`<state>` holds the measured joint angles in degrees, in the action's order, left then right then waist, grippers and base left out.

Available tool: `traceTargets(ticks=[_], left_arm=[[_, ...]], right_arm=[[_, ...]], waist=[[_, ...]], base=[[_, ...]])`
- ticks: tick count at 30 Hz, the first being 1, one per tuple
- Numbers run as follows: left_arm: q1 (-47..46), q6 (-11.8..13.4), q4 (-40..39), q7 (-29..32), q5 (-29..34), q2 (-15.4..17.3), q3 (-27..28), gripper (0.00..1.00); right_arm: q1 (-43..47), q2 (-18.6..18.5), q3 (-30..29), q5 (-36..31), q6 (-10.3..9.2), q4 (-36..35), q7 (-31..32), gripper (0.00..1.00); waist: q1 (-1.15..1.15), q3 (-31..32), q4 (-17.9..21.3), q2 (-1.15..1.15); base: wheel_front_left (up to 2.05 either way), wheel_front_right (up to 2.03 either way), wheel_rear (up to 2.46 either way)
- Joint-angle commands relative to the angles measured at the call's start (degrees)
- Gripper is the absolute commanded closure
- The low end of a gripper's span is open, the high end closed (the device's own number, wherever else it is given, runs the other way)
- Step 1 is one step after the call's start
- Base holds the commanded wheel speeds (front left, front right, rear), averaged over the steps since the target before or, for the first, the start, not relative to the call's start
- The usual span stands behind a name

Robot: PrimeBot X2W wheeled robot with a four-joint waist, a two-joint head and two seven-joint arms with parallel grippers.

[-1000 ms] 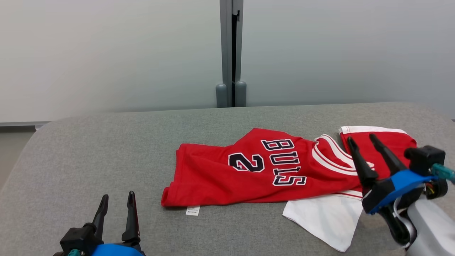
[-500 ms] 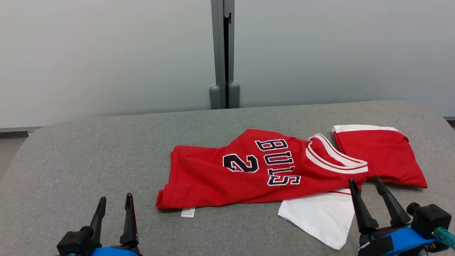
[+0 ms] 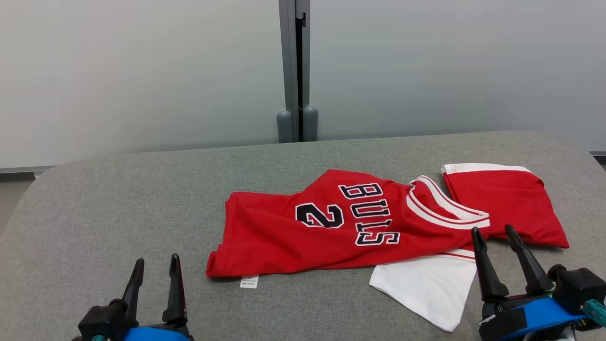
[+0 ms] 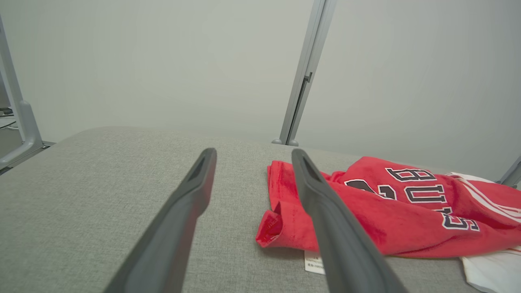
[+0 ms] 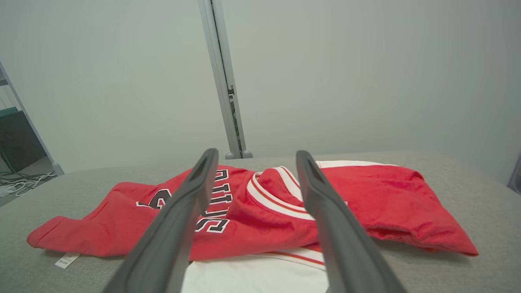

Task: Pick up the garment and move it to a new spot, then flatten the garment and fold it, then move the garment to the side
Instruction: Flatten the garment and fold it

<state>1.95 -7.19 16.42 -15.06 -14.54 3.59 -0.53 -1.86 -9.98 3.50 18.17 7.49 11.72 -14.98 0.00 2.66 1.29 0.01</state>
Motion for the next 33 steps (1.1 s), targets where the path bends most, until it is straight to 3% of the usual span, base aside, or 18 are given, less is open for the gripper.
traceTargets(ticks=[1, 6, 14, 19, 25, 33], left_arm=[[-1.2, -0.4, -0.1, -0.2, -0.1, 0.0, -0.3, 0.00], [-5.6, -0.5, 3.3, 3.4, -2.5, 1.8, -3.3, 0.00], [-17.7, -0.3, 8.5, 29.3, -14.6, 10.3, -10.4, 0.00], [-23.5, -0.3, 12.4, 41.7, -20.9, 16.0, -15.8, 0.00], [-29.1, -0.3, 19.0, 46.7, -25.4, 20.8, -19.7, 0.00], [-34.7, -0.3, 29.8, 50.5, -26.7, 22.1, -22.4, 0.00]], right_arm=[[-0.7, -0.2, -0.4, -0.5, 0.01, -0.2, -0.3, 0.00], [-1.6, -0.1, -0.6, -0.5, 0.01, 0.2, -0.3, 0.00], [-3.9, 0.7, 0.6, 0.5, 0.01, 1.4, -0.3, 0.00], [-5.5, 1.3, 2.1, 1.3, 0.01, 2.1, -0.3, 0.00], [-8.1, 1.9, 3.3, 2.3, 0.01, 2.6, -0.3, 0.00], [-10.4, 1.9, 3.7, 3.2, 0.01, 3.3, -0.3, 0.00]], waist=[[0.00, -0.1, 0.0, -0.01], [0.00, -0.7, 1.3, -0.01], [0.00, -2.6, 6.3, -0.01], [0.00, -4.8, 10.1, -0.01], [0.00, -8.6, 14.2, -0.01], [0.00, -11.6, 16.9, -0.01]], base=[[0.00, 0.00, 0.00], [0.00, 0.00, 0.00], [0.00, 0.00, 0.00], [0.00, 0.00, 0.00], [0.00, 0.00, 0.00], [0.00, 0.00, 0.00]])
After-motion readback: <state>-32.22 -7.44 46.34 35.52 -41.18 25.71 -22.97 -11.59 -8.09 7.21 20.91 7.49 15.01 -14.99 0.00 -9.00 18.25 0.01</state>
